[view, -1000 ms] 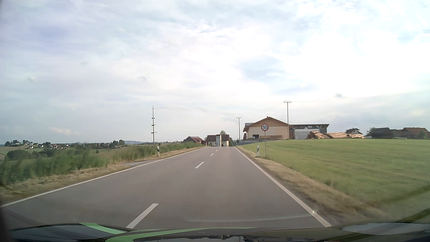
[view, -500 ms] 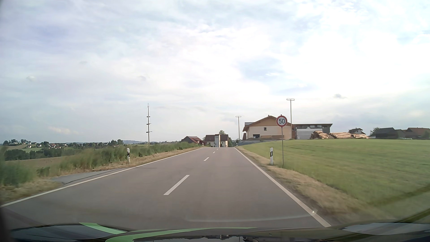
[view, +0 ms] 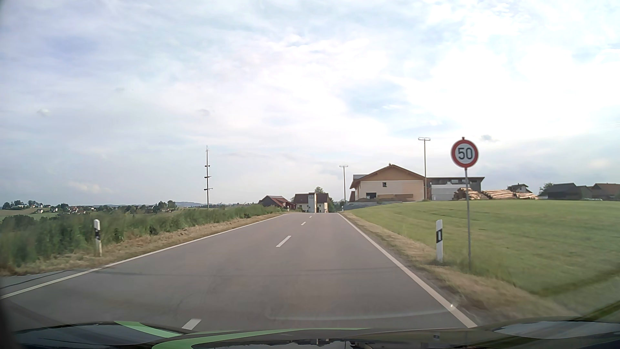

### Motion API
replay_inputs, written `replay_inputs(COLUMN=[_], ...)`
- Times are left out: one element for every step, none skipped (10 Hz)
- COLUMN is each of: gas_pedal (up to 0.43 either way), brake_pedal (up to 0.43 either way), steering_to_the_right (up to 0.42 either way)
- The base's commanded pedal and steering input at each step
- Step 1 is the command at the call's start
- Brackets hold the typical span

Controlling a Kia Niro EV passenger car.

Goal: Follow the waypoints while adhering to traffic rules and regulations

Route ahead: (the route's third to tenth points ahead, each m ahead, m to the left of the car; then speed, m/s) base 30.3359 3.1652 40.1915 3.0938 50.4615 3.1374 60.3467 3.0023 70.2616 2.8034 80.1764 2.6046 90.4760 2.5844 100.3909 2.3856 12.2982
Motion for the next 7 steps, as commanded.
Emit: replay_inputs(gas_pedal=[0.000, 0.000, 0.000, 0.000, 0.000, 0.067, 0.138], brake_pedal=[0.207, 0.049, 0.000, 0.000, 0.000, 0.000, 0.000], steering_to_the_right=[0.000, -0.001, 0.000, -0.001, -0.001, -0.001, -0.001])
